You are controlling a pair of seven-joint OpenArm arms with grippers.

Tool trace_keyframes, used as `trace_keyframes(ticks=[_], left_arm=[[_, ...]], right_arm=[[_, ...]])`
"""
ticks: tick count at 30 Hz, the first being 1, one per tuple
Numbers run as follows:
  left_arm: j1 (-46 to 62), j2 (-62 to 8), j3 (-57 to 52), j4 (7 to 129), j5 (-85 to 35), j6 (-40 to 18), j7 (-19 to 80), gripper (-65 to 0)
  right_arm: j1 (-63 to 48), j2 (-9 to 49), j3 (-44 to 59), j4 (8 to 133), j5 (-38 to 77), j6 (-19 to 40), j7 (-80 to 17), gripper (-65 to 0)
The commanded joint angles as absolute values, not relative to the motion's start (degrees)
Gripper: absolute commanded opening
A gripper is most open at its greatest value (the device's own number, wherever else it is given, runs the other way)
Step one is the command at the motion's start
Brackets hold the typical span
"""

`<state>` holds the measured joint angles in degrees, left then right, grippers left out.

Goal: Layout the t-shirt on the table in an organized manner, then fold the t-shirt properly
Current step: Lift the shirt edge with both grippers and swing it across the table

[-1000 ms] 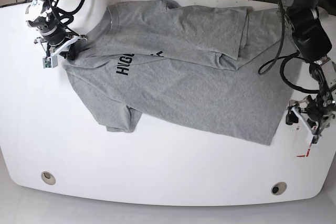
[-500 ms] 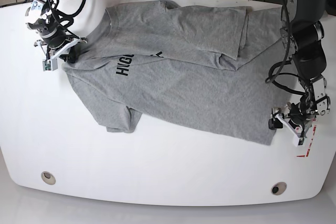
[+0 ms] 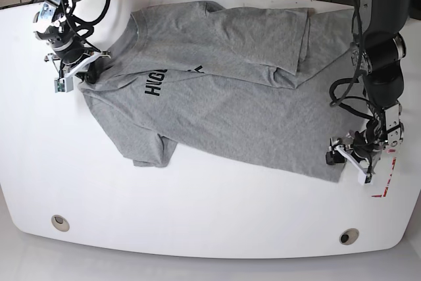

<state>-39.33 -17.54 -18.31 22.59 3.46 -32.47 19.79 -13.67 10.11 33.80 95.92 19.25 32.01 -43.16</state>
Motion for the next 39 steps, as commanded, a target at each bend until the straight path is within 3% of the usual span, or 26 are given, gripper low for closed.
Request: trace_keyframes(ticks=[1,7,14,25,39], left_arm=[[-41.2,-17.2,-18.2,23.3,3.1,-33.0,21.1,-21.8],[-40.7,-15.6,-17.9,23.6,3.1,-33.0,21.4,-44.3],[-40.7,-15.3,-17.9,23.4,3.1,-33.0,21.4,-64.4],[-36.9,-15.3,-18.4,32.0,2.7,-33.3,22.9,-65.0],[-20.8,-15.3,-25.5,72.2,-4.4,-33.5,42.6,-65.0]], right_arm=[[-13.3,11.0,34.2,96.8,19.6,32.2,-41.8,-64.8],[-13.3,11.0,34.2,96.8,19.6,32.2,-41.8,-64.8],[-12.6,10.9,34.2,96.8,19.6,32.2,-41.8,-64.8],[-12.4,11.0,34.1,97.3,19.6,32.2,-41.8,-64.8],[-12.0,11.4,34.2,103.8,19.6,32.2,-41.9,-64.8]])
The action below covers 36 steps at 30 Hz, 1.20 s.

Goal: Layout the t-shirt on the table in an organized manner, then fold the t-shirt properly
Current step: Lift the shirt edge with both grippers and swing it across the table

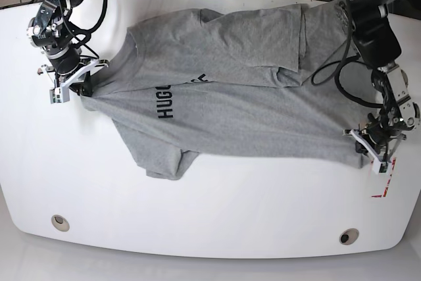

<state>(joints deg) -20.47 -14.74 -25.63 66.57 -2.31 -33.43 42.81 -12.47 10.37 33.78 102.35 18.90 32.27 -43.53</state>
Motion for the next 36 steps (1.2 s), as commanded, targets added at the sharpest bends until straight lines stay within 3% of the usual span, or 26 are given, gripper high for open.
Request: trace_keyframes(ticks=[1,9,22,36], left_arm=[[-19.9,-15.3,-25.6,74.2,-5.1,-33.5,43.1,-65.0],[-15.1,-15.3,-25.7,88.8,-9.7,-33.5,48.7,-65.0],[-15.5,-15.3,-25.7,102.7,-9.8,-33.5,54.3,-65.0],[-28.4,-15.3,-25.7,108.8,-9.8,-33.4,62.7,-65.0]], right_arm=[[-11.9,11.4,34.2,104.0,19.6,32.2,-41.9,-64.8],[-9.9,12.4,34.0,105.9,19.7,32.4,-42.0,-64.8],[-3.1,12.7,34.0,105.7,19.7,32.7,-42.1,-64.4],[10.0,16.8,24.8,105.6,15.1,32.5,-42.2,-64.4]])
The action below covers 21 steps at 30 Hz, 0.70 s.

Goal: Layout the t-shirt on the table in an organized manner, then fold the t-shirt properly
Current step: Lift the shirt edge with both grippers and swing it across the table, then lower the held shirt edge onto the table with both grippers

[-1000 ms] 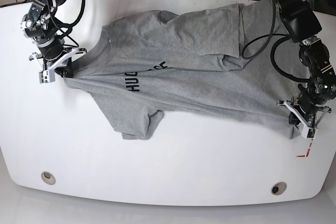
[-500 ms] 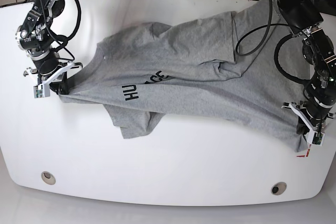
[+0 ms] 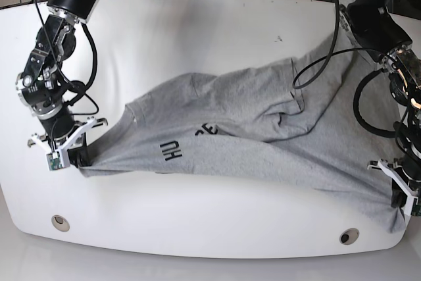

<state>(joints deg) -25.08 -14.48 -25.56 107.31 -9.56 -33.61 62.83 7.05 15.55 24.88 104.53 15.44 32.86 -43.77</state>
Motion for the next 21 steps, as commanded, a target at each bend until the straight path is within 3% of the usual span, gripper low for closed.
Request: trace_keyframes(ticks=[1,21], left_arm=[[-30.1,-15.3,-25.7,109.1,-9.8,-33.4,63.8,-65.0],[-63.2,-20.4,-21.1,108.4,-9.4,-33.1,69.4,-65.0]], right_arm=[[11.5,17.2,24.3,105.6,14.1,32.6,-42.2,-64.4],[46.1,28.7,15.2,101.2,10.6,35.4,-54.0,-64.4]])
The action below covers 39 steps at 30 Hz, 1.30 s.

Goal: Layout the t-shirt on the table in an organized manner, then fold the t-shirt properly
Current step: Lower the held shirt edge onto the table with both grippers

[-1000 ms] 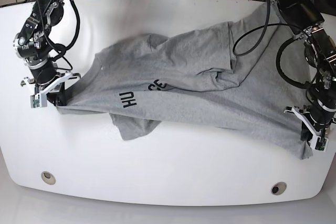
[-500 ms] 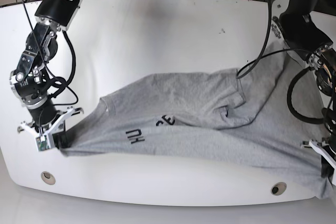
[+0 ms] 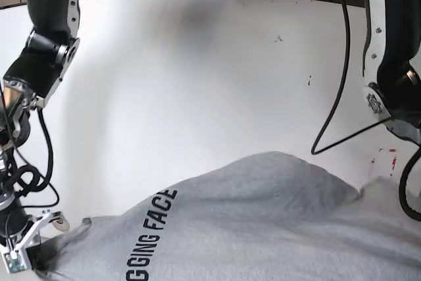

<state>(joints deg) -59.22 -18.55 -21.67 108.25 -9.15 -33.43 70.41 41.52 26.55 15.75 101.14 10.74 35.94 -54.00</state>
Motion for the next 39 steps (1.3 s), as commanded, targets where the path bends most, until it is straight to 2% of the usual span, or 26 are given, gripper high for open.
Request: trace_keyframes(ticks=[1,5,10,19,23,32,39], left_arm=[[-64.3,-20.7,-20.6,107.9,-9.4,-33.1,69.8,-65.0],[-70.5,-21.3,-18.9,104.7,-9.6,-33.1,70.6,-65.0],[-73.1,-21.2,-18.7,103.1,-9.7,-33.1,70.6,-65.0],[-70.4,-21.1,-18.8,103.3,-9.9,-33.4,70.8,-65.0],[-65.7,-21.0,-19.1,104.0,-9.9,-33.4,71.8,-65.0],[-48.5,-19.9,-22.9,109.6,-12.6,-33.5,72.0,-65.0],[-32.0,-19.6,-28.9,110.9,-20.6,-33.5,72.0,-65.0]], right_arm=[[47.7,29.2,14.5,101.1,10.7,35.4,-54.6,-64.4],[54.9,30.9,10.7,100.3,10.6,35.4,-56.3,-64.4],[60.5,32.6,7.1,99.7,10.9,35.4,-57.7,-64.4],[62.0,32.8,5.1,100.1,10.8,35.4,-58.8,-64.4],[57.8,32.9,6.8,101.3,10.7,35.4,-58.8,-64.4],[40.0,32.4,14.2,110.2,11.0,35.4,-58.9,-64.4],[25.1,28.1,20.4,115.0,11.0,35.4,-58.9,-64.4]])
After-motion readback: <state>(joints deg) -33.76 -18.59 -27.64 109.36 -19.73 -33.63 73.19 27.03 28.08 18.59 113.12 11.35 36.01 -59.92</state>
